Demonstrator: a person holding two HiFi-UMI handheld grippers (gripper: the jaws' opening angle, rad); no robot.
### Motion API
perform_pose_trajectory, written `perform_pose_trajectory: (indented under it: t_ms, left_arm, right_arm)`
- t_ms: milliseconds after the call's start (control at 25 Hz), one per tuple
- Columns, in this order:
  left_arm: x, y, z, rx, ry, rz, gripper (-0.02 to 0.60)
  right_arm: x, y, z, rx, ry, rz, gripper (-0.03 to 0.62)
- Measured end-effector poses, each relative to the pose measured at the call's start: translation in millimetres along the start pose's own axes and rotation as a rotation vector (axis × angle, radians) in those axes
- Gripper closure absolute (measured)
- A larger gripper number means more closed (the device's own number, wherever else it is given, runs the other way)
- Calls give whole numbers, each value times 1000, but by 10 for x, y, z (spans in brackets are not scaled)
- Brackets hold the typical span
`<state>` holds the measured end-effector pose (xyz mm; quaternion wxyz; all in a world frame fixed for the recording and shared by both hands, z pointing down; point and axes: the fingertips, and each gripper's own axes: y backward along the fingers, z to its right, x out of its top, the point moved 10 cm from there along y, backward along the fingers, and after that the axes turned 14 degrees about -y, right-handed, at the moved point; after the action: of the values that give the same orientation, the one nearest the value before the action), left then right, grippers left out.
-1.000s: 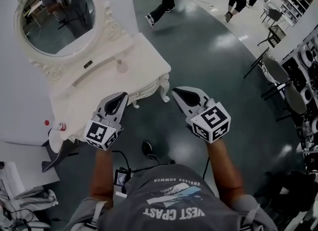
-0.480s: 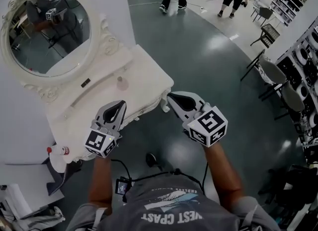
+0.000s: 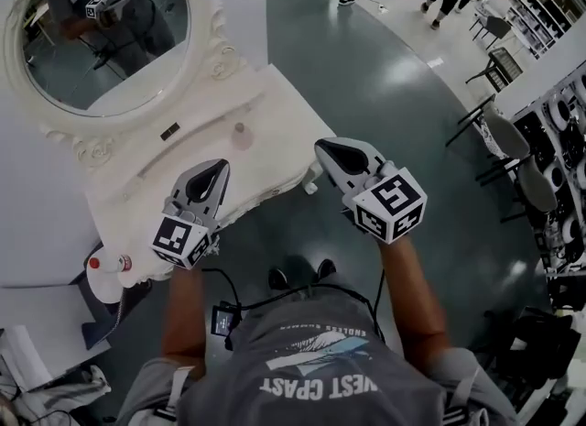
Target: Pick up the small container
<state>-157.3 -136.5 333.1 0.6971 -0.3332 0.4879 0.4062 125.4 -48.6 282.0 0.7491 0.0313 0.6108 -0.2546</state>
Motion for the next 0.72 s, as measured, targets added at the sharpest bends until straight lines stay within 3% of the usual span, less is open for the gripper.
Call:
perform_pose_trajectory:
  t_ms: [120, 400, 720]
  left_arm:
    - [-25, 49, -71, 23, -1, -7, 565]
    - [-209, 229, -261, 155, 23, -78, 565]
    - [-376, 16, -319, 230, 62, -139, 565]
  right_arm:
    - [35, -201, -20, 46, 19, -11, 565]
    - [47, -810, 57, 178, 39, -60, 565]
    - [107, -1333, 307, 302, 52, -117, 563]
